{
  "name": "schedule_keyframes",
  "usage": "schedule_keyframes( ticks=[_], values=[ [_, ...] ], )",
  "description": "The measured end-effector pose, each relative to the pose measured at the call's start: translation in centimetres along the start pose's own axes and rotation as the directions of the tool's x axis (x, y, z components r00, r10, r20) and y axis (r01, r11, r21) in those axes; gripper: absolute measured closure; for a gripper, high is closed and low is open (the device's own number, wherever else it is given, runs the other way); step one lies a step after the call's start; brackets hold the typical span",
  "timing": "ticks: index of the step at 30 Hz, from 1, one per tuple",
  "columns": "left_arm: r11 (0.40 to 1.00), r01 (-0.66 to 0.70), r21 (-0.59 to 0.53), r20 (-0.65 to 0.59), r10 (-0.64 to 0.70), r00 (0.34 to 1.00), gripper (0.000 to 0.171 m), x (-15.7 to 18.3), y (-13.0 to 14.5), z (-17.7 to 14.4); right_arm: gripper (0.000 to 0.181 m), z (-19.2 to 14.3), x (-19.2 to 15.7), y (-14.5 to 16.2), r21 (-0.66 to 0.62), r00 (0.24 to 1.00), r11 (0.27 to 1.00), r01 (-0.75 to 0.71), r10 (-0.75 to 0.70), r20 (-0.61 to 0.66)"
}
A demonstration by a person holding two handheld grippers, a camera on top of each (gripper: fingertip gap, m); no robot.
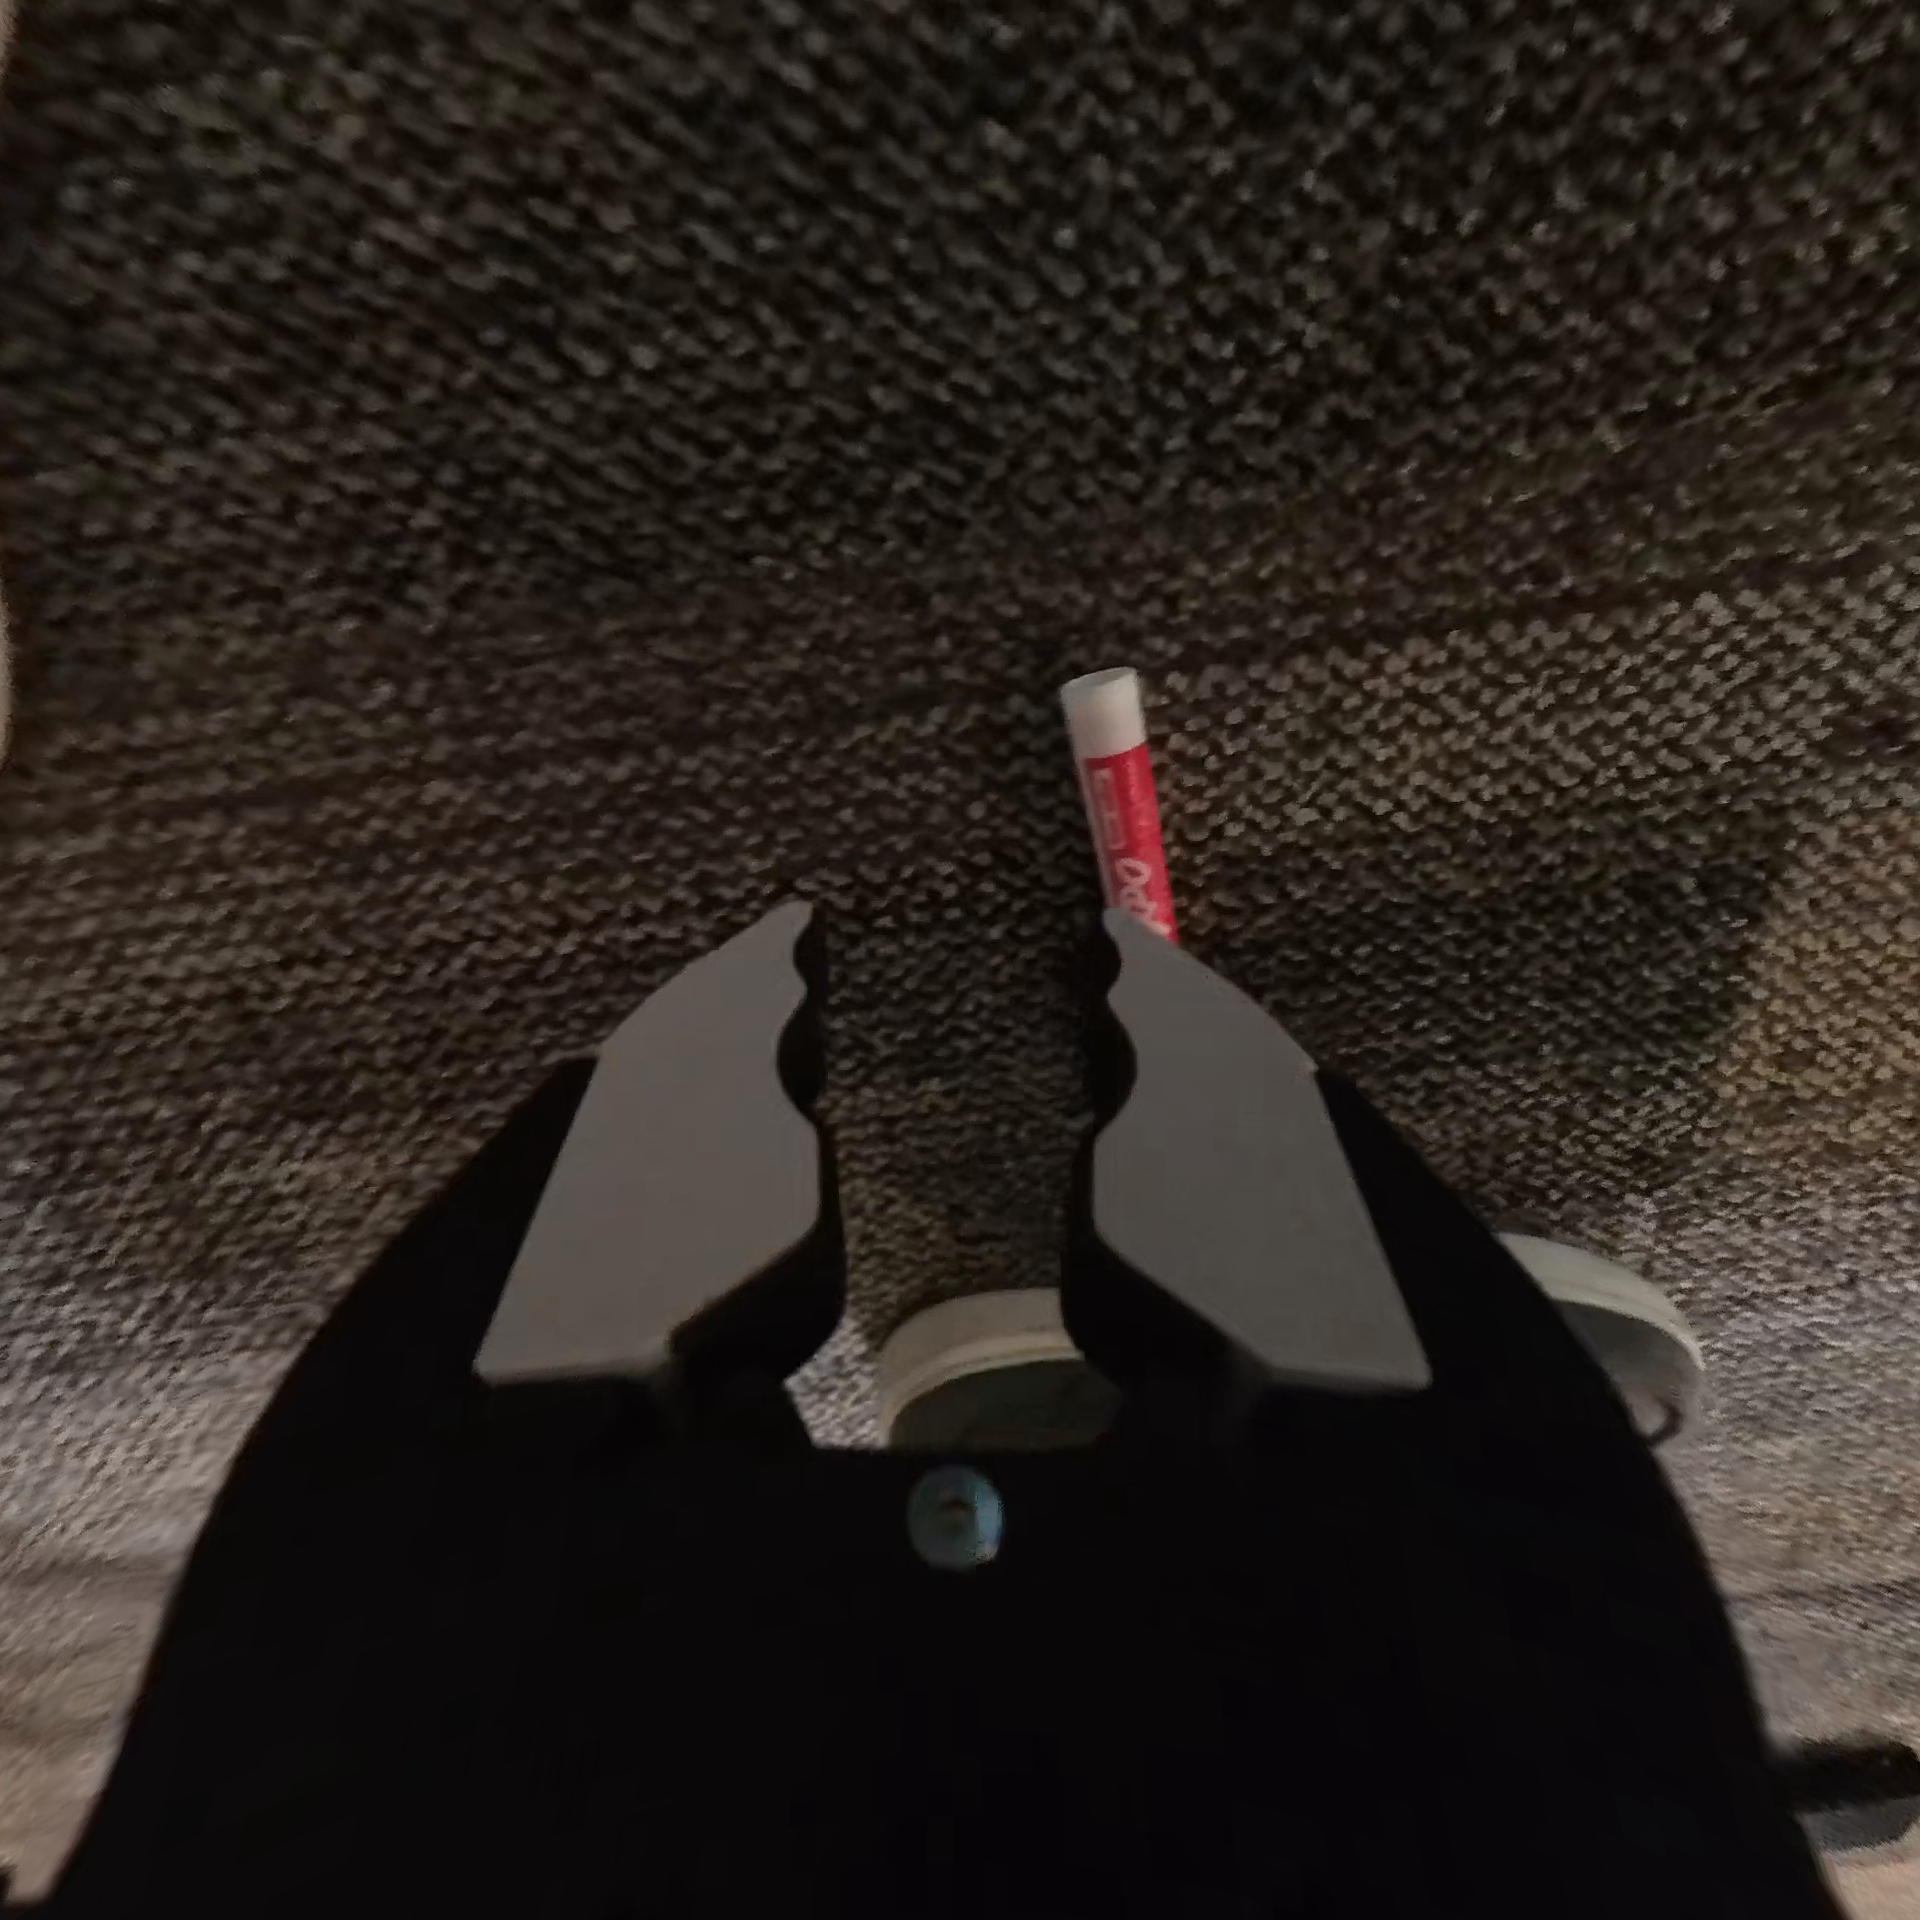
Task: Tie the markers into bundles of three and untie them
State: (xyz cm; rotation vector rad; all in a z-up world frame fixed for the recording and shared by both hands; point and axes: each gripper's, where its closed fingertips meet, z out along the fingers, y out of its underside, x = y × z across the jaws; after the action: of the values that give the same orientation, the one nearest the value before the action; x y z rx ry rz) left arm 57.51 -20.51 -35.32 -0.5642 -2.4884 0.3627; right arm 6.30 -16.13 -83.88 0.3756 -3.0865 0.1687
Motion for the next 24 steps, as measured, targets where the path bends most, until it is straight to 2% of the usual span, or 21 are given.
schedule_keyframes(
  ticks=[7, 9, 10, 11, 12, 14, 16, 18, 21, 24],
  values=[
    [0.997, 0.062, -0.041, 0.066, -0.059, 0.996, 0.106, -3.4, 1.9, 0.3, 0.132, 4.5, 3.5, 1.6, -0.108, 0.993, 0.989, 0.101, -0.106, -0.05],
    [0.996, 0.07, -0.057, 0.078, -0.066, 0.995, 0.106, -3.8, 2.2, 0.6, 0.139, 6.0, 3.9, 1.8, -0.127, 0.995, 0.988, 0.091, -0.097, -0.037],
    [0.995, 0.072, -0.063, 0.078, -0.067, 0.995, 0.106, -3.8, 2.3, 0.7, 0.146, 6.8, 4.1, 2.2, -0.155, 0.995, 0.985, 0.08, -0.088, -0.042],
    [0.995, 0.069, -0.068, 0.082, -0.064, 0.995, 0.106, -3.8, 2.3, 0.8, 0.161, 7.4, 4.2, 2.9, -0.197, 0.996, 0.979, 0.062, -0.074, -0.052],
    [0.995, 0.064, -0.073, 0.087, -0.058, 0.995, 0.106, -3.8, 2.2, 0.9, 0.162, 7.8, 4.1, 3.6, -0.237, 0.997, 0.97, 0.053, -0.066, -0.044],
    [0.996, 0.045, -0.076, 0.084, -0.039, 0.996, 0.106, -3.2, 1.8, 0.8, 0.162, 7.3, 3.0, 3.6, -0.221, 0.999, 0.975, 0.036, -0.038, -0.005],
    [0.998, 0.016, -0.055, 0.058, -0.013, 0.998, 0.107, -1.9, 0.9, 0.4, 0.163, 5.2, 0.6, 2.0, -0.128, 0.997, 0.991, -0.042, 0.05, 0.061],
    [1.0, -0.025, -0.01, 0.019, 0.025, 1.0, 0.106, -0.2, -0.6, -0.4, 0.163, 1.3, -2.6, -0.4, -0.014, 0.987, 0.997, -0.08, 0.081, 0.141],
    [0.988, -0.101, 0.117, -0.031, 0.105, 0.994, 0.111, 3.0, -3.8, -2.7, 0.163, -6.7, -7.5, -3.5, 0.108, 0.978, 0.994, -0.011, -0.012, 0.209],
    [0.924, -0.223, 0.309, 0.0, 0.234, 0.972, 0.118, 7.2, -7.9, -7.4, 0.163, -16.5, -12.7, -6.4, 0.227, 0.956, 0.972, 0.067, -0.127, 0.263]
  ],
)
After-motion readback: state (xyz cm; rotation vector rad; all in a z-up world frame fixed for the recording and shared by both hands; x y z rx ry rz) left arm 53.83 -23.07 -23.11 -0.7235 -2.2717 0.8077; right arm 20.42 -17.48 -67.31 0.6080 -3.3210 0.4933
